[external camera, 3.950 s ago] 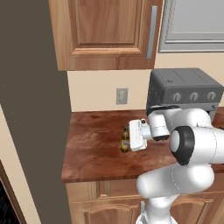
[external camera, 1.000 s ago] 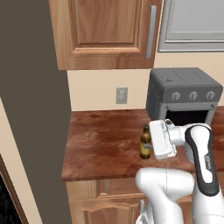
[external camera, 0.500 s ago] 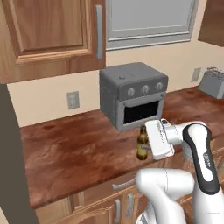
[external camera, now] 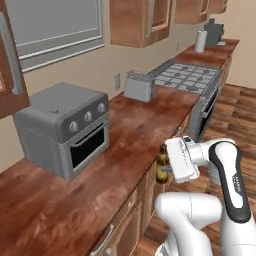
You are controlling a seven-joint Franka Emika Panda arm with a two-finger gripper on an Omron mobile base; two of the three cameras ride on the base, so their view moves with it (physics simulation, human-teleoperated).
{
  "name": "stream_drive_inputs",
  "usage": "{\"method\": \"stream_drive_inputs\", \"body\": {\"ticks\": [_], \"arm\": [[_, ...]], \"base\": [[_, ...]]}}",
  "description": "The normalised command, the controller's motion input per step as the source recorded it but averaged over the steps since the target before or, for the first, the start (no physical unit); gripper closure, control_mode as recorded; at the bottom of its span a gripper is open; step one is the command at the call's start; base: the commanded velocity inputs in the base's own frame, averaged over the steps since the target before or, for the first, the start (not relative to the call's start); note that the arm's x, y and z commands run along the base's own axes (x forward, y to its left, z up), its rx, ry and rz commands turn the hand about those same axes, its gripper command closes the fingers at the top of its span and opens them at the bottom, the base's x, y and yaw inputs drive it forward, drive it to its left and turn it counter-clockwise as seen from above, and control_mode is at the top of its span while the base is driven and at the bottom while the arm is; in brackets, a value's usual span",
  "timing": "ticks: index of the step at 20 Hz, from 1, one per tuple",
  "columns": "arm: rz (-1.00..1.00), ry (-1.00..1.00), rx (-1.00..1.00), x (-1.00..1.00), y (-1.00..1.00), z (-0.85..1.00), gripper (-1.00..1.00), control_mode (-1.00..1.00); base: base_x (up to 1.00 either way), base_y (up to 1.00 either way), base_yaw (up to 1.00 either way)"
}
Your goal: Place the drinks on the dining counter in a tight cluster.
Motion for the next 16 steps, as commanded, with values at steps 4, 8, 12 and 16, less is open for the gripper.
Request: {"method": "stream_drive_inputs", "body": {"ticks": [4, 8, 12, 16], "arm": [[0.00, 0.00, 0.00, 0.00, 0.00, 0.00, 1.00, 1.00], [0.00, 0.00, 0.00, 0.00, 0.00, 0.00, 1.00, 1.00], [0.00, 0.00, 0.00, 0.00, 0.00, 0.00, 1.00, 1.00], [0.00, 0.00, 0.00, 0.00, 0.00, 0.00, 1.00, 1.00]], "base": [[0.00, 0.11, -0.92], [0.00, 0.07, -0.96], [0.04, 0.03, -0.96], [0.26, 0.01, -0.74]]}}
